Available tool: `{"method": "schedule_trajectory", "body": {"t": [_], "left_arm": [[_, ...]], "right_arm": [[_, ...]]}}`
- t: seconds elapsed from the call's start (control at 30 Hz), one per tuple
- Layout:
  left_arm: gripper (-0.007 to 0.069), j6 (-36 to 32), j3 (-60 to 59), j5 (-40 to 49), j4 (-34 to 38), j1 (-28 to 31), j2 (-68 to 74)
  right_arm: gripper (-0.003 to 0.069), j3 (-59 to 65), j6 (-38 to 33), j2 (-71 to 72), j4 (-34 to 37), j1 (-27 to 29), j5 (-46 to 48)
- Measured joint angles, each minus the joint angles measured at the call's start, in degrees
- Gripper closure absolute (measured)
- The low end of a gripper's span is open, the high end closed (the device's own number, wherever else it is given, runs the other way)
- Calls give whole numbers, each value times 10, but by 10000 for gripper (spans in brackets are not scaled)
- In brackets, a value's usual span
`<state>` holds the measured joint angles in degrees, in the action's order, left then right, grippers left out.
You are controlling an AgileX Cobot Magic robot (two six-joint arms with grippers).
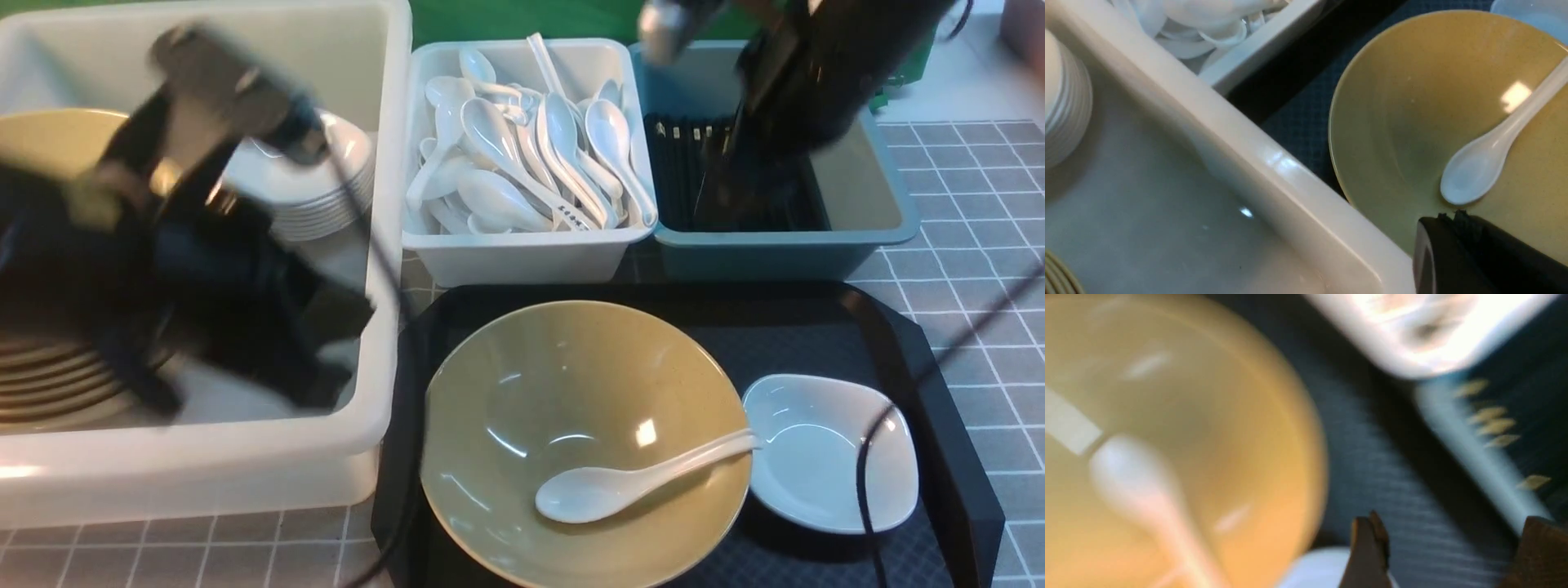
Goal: On grey table put chopsticks spoon bowls plates into blue grey white boxes.
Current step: 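Reach down and grasp the white spoon resting in the bowl with the right gripper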
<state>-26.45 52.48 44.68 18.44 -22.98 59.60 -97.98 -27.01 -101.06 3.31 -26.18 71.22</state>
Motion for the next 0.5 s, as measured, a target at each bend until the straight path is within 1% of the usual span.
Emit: {"method": "schedule_trajectory", "body": {"t": [0.1, 0.23, 0.33, 0.5], "left_arm": [[633, 6, -60, -38, 25, 0, -61], [633, 11, -105, -52, 58, 0, -107], [633, 12, -123, -54, 76, 0, -129], [633, 13, -144, -54, 98, 0, -145]], "right_arm": [[171, 71, -60, 15, 3, -58, 0], [171, 121, -124, 4, 3, -107, -2], [171, 139, -150, -12, 6, -128, -9], [171, 141, -163, -54, 0, -132, -45]]}}
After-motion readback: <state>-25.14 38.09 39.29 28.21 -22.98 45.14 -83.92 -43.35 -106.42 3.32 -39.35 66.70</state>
